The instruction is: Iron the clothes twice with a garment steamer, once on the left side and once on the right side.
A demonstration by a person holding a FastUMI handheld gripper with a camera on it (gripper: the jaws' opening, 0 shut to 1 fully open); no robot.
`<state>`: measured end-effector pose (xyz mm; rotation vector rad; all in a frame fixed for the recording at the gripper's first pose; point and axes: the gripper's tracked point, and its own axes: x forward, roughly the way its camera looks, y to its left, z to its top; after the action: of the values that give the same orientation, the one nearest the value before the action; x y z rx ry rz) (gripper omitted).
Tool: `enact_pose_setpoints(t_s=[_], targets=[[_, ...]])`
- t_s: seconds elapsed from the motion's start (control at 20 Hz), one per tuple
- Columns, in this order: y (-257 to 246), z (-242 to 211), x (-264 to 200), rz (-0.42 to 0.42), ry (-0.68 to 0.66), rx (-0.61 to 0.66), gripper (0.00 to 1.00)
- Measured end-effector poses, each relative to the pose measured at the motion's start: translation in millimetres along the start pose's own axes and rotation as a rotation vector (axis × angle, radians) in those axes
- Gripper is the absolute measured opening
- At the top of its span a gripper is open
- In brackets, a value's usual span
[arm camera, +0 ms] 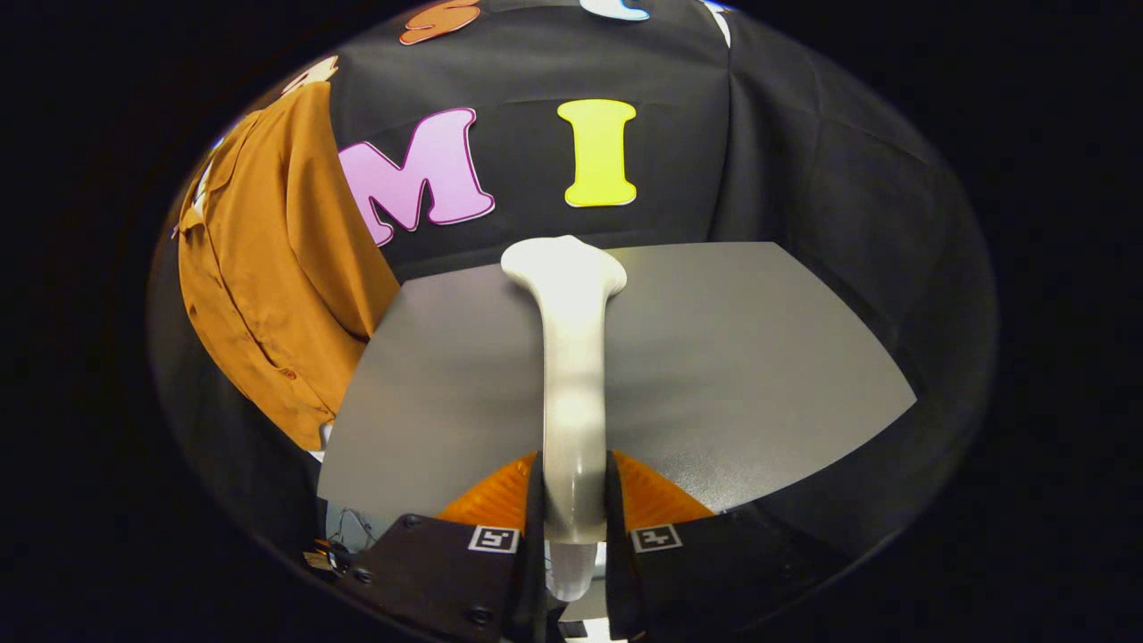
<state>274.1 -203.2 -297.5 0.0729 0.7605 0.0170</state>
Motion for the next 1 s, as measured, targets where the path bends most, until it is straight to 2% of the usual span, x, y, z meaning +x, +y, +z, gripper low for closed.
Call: enact_pose_setpoints(t_s=[0.2, 0.45, 0.75, 1.0], targets=[[-2.6, 14.3, -17.7, -0.036, -0.069, -0.006, 0.3], [3.6, 57.5, -79.6, -0.086, -0.291, -0.001, 0.3], [31.2, 78.3, -156.7, -0.07, -0.523, 0.039, 0.3], [71.8, 72.7, -195.7, -0.052, -0.592, 0.002, 0.3]])
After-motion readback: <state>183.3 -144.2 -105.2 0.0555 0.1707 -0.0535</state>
